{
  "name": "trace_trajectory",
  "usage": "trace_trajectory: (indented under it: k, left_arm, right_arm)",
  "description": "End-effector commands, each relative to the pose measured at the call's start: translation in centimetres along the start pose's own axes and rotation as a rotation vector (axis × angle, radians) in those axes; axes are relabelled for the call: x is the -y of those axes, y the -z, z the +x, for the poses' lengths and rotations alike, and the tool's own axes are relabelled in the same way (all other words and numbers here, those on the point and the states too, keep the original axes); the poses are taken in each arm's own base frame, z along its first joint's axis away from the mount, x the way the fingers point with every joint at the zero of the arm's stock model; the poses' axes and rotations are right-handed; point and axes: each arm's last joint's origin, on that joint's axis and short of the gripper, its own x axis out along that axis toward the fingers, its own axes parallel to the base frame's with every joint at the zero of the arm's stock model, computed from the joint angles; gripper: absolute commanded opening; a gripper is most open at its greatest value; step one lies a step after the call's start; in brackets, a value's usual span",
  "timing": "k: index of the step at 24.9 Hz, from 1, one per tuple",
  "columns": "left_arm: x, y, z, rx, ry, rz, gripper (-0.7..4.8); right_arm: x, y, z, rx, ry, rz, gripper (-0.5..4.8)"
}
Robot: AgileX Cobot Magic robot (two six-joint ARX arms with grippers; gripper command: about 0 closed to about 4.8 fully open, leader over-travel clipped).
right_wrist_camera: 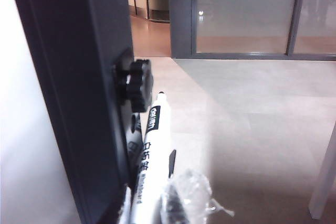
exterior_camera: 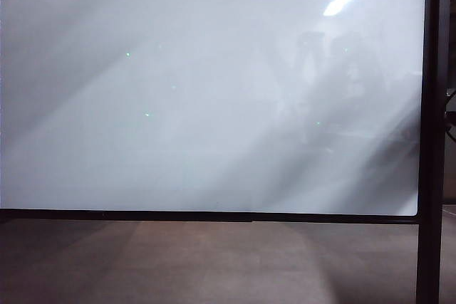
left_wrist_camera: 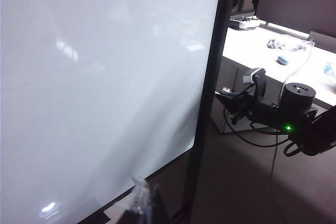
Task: Reach to the right to find the marker pen, pick it up, and write the number 7 on the whiteboard.
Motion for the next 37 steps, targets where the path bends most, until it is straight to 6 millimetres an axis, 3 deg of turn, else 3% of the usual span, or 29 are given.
trace_trajectory:
  k: [1, 4, 7, 11, 14, 19, 21, 23, 27, 30, 37]
  left_arm:
    - [0.0, -0.3, -0.1, 0.019, 0.003, 0.001, -0.06]
    - [0.0, -0.3, -0.1, 0.019, -0.003, 0.002, -0.06]
    - [0.0, -0.3, -0.1, 0.018, -0.003, 0.002, -0.06]
    - [0.0, -0.3, -0.1, 0.019, -0.003, 0.001, -0.06]
    - [0.0, -0.3, -0.1, 0.019, -0.003, 0.001, -0.06]
    - [0.0, -0.4, -0.1, 0.026, -0.003, 0.002, -0.06]
    - [0.0, -0.4, -0.1, 0.027, -0.003, 0.002, -0.06]
    - [0.0, -0.4, -0.1, 0.027, -0.003, 0.002, -0.06]
    - [0.0, -0.3, -0.1, 0.024, -0.003, 0.004, -0.06]
    - [0.0, -0.1, -0.1, -0.001, -0.017, 0.061, -0.06]
    - [-0.1, 0.0, -0.4, -0.011, -0.024, 0.06, -0.06]
  right_arm:
    - [-0.1, -0.3, 0.0, 0.015, 0.013, -0.005, -0.05]
    - [0.4, -1.3, -0.2, 0.085, 0.096, -0.028, -0.05]
    - [1.7, -4.0, -1.2, 0.151, 0.189, -0.05, -0.05]
    - [2.9, -9.4, -3.3, 0.267, 0.272, -0.092, -0.05]
    - [2.5, -14.0, -5.2, 0.362, 0.296, -0.119, -0.05]
    - [-1.7, -22.5, -9.3, 0.507, 0.22, -0.168, -0.05]
    - [-5.1, -25.6, -11.3, 0.542, 0.125, -0.177, -0.05]
    - [-8.7, -27.5, -12.9, 0.539, 0.032, -0.145, -0.05]
    - [-14.8, -27.7, -12.8, 0.479, -0.198, -0.054, -0.05]
    - [-20.2, -26.3, -11.7, 0.403, -0.335, -0.026, -0.05]
    - [-26.3, -23.3, -9.7, 0.327, -0.473, 0.006, -0.05]
